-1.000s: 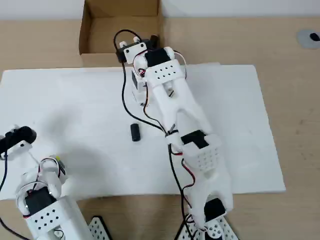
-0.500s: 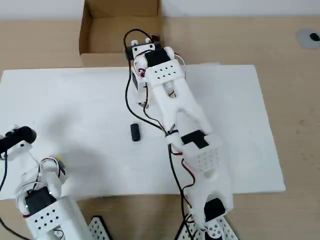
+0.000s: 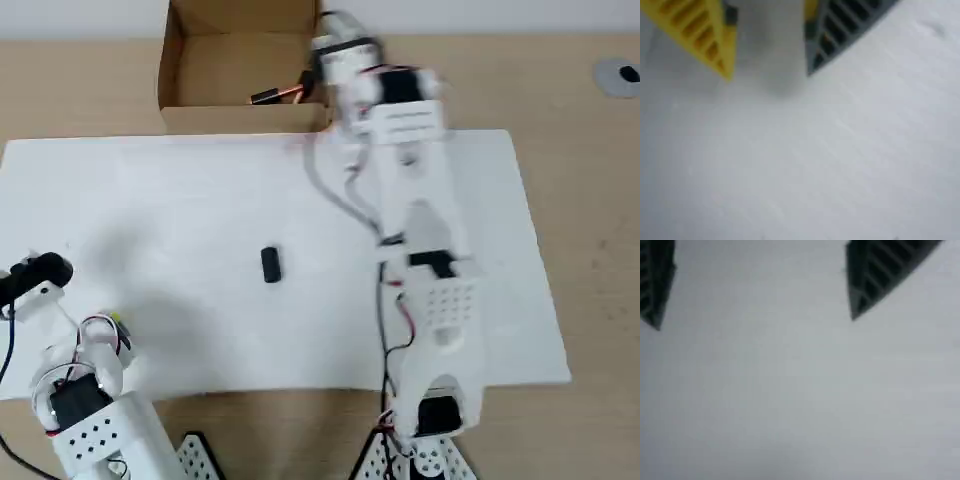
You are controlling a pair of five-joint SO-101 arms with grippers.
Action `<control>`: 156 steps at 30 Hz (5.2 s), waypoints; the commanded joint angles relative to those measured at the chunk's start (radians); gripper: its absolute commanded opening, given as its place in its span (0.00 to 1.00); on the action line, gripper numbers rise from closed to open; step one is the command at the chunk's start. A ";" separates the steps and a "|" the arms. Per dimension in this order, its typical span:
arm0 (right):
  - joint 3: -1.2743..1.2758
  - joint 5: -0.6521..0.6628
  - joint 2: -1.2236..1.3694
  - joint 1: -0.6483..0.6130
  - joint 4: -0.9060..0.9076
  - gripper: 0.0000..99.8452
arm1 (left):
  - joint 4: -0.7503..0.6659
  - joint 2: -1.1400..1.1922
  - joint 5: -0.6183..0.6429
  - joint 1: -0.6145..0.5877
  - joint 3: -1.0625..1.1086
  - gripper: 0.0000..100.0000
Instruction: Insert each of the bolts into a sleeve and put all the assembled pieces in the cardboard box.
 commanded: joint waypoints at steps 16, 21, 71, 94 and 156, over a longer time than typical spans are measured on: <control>-0.166 0.133 0.124 0.384 0.083 0.28 | -0.005 -0.010 0.002 0.009 -0.020 0.11; -0.166 0.133 0.131 0.384 0.080 0.28 | -0.005 -0.010 0.002 0.009 -0.020 0.11; -0.259 0.032 0.186 -0.173 0.104 0.28 | -0.005 -0.010 0.005 0.011 -0.021 0.11; 0.202 -0.430 -0.120 -0.582 0.104 0.28 | 0.002 -0.010 0.002 0.011 -0.021 0.11; 0.424 -0.416 -0.074 -0.595 -0.086 0.01 | 0.003 -0.010 0.002 0.011 -0.021 0.10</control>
